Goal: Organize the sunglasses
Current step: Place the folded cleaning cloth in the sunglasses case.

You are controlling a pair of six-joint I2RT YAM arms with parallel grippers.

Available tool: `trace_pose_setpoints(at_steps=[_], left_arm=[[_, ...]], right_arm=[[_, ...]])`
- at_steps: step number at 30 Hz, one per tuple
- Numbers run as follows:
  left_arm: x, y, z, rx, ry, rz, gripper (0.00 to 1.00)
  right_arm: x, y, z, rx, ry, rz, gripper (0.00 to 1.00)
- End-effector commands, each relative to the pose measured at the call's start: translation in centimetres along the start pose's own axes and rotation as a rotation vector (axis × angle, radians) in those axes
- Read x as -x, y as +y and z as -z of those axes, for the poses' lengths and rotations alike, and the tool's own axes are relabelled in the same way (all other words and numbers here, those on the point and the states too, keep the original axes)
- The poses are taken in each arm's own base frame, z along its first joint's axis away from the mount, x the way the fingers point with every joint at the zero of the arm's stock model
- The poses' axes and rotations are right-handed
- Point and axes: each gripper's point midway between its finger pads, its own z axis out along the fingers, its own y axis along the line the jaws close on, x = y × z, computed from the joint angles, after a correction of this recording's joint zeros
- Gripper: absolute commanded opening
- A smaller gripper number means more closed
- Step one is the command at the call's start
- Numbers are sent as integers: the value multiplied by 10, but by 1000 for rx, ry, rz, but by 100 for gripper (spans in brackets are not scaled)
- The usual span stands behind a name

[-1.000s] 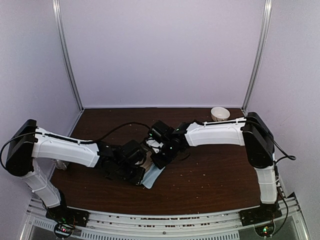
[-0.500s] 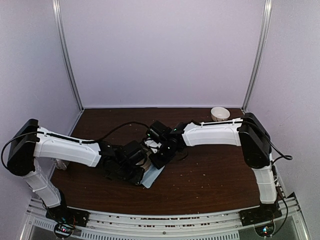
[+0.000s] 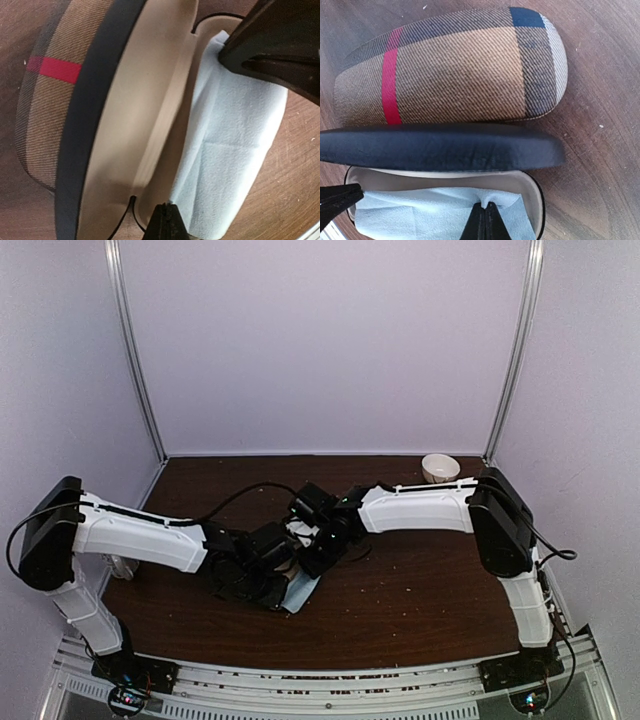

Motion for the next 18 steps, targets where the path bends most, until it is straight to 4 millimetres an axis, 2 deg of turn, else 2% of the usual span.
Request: trace_pose_setpoints(at_steps=[1, 18], left_arm=[[6, 6, 0, 52, -3, -1, 0], [13, 12, -5, 126, -15, -29, 0]], right_arm=[[4, -7, -6, -40, -6, -11, 0], [2, -14, -15, -72, -7, -44, 0]])
